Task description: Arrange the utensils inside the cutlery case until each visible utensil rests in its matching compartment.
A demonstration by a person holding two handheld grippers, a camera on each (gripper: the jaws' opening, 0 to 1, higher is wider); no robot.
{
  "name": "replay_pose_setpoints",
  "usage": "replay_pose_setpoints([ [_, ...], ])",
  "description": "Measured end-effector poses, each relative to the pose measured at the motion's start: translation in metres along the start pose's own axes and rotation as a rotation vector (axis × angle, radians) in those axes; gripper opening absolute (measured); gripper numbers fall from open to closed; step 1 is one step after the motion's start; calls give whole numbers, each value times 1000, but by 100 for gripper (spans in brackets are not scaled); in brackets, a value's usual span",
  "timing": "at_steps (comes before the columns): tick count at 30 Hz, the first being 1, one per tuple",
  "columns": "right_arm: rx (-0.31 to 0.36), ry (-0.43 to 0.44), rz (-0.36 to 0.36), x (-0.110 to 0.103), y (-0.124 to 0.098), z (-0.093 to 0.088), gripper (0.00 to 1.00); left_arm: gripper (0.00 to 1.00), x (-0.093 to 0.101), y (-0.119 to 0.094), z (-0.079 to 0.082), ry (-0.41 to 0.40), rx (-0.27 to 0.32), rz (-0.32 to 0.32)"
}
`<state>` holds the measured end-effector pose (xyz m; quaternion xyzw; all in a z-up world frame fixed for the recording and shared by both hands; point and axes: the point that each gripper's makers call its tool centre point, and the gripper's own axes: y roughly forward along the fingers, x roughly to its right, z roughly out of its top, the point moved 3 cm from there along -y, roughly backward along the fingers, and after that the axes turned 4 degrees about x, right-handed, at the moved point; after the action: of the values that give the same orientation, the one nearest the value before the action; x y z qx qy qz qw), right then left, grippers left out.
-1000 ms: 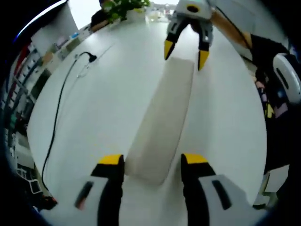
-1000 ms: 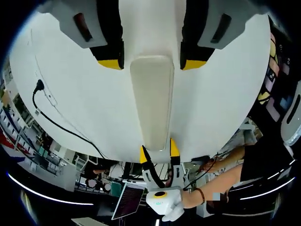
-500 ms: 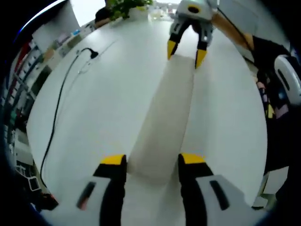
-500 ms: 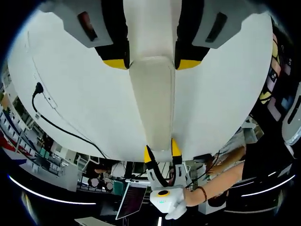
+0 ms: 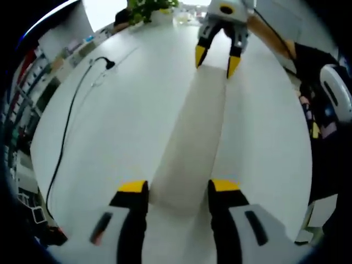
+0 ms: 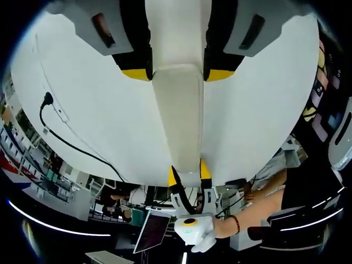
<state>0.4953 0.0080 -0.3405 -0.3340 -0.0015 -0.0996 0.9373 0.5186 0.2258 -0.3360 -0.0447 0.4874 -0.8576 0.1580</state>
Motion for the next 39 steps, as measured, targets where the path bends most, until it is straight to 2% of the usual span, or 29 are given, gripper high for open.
replay_pose_setpoints([
  [14, -20, -13, -9, 6, -3, 5, 36, 44, -4, -5, 0, -17, 21, -3],
  [25, -31, 6, 21, 5, -3, 3, 36, 46, -3, -2, -2, -13, 29, -15],
  [30, -51, 18, 24, 4, -3, 4, 36, 50, -3, -4, -6, -29, 12, -34],
  [33, -51, 17, 29, 2, -5, 6, 36, 49, -4, -3, -14, -65, -28, -44],
  [39, -54, 20, 24, 3, -6, 5, 35, 47, -5, -2, -17, -80, -20, -58],
])
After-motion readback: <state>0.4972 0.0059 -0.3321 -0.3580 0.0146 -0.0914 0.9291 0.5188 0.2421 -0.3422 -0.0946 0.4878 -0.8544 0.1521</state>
